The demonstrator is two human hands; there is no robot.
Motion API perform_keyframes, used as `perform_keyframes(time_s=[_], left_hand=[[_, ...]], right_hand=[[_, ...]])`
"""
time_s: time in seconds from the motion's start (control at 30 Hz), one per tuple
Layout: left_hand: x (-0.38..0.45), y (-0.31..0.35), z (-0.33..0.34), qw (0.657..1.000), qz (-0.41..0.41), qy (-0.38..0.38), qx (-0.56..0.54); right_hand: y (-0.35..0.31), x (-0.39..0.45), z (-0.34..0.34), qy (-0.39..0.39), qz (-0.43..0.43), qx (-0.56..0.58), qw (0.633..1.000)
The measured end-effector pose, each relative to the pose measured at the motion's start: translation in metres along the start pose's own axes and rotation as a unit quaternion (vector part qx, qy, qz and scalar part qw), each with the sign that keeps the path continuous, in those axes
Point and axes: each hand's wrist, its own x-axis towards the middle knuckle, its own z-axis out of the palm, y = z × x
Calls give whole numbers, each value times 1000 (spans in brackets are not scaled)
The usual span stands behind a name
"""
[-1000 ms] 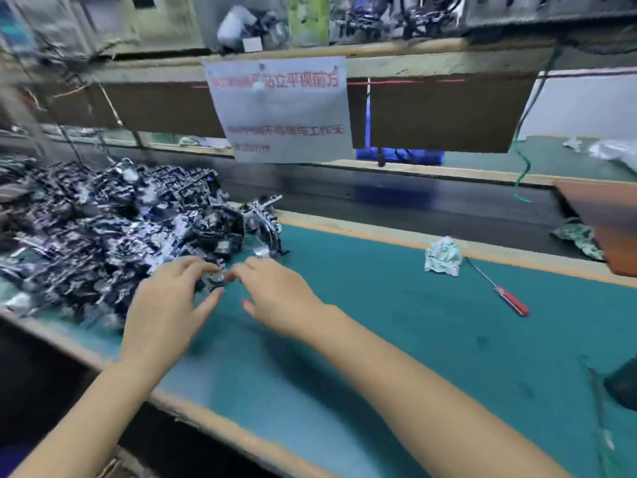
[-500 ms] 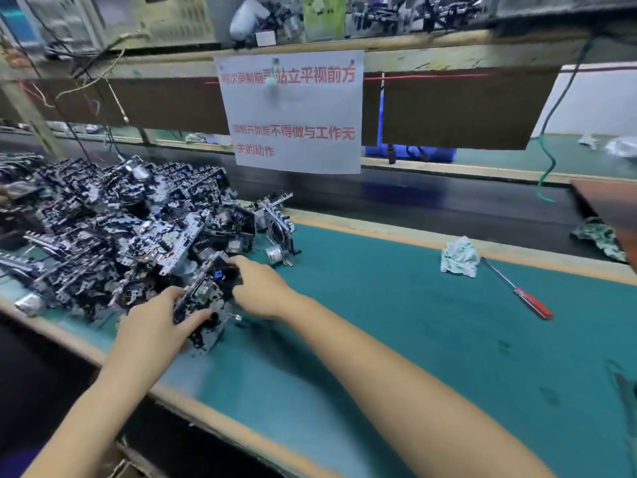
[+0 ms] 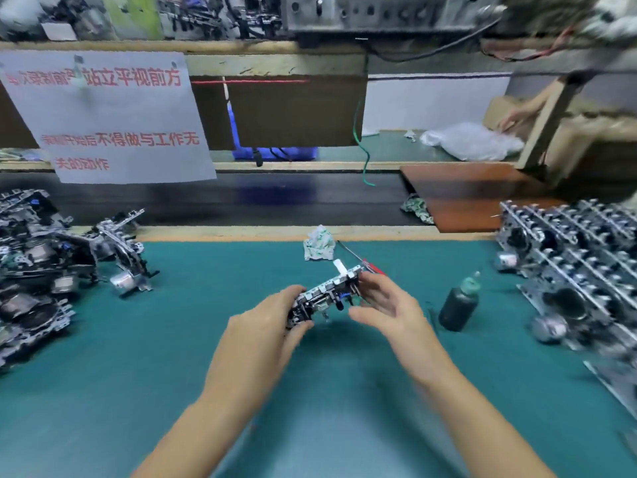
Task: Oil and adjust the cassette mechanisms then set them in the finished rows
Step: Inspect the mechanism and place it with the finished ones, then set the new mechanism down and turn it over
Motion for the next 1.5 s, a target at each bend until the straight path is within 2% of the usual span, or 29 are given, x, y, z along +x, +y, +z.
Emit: perform_keyframes(time_s=[0.1, 0.17, 0.3, 0.37, 0.43, 0.5, 0.57, 0.63, 0.77, 0.93, 1.3, 1.43, 1.5], left_hand=[[5, 25, 33, 994, 108, 9, 6], [1, 30, 52, 986, 159, 23, 41], [-14, 20, 68, 961, 272, 7, 56], [-13, 14, 66, 956, 290, -11, 50], [-12, 9, 65, 962, 268, -44, 20], [-12, 5, 64, 971, 206, -116, -42], [-15, 0, 65, 966, 134, -193, -104], [-17, -4, 71, 955, 89, -236, -156], [-12, -5, 72, 944, 53, -233, -226], [-10, -6, 69, 942, 50, -228, -243], [-7, -8, 65, 922, 29, -297, -247], [-7, -3, 68, 946, 43, -233, -220], [-6, -6, 67, 946, 41, -232, -222]], right_hand=[[8, -17, -32, 73, 29, 61, 995], [16, -24, -47, 104, 46, 60, 992], [34, -36, -61, 159, -2, -54, 986], [46, -41, -61, 184, -27, -135, 973], [55, -42, -58, 200, -48, -180, 962], [62, -42, -56, 203, -72, -210, 954], [65, -42, -57, 201, -89, -231, 948], [67, -43, -58, 200, -91, -227, 949], [68, -46, -59, 190, -94, -229, 950], [68, -48, -57, 158, -122, -259, 945], [68, -50, -55, 145, -126, -255, 948], [67, -50, -52, 127, -124, -248, 952], [66, -50, -51, 130, -123, -242, 954]])
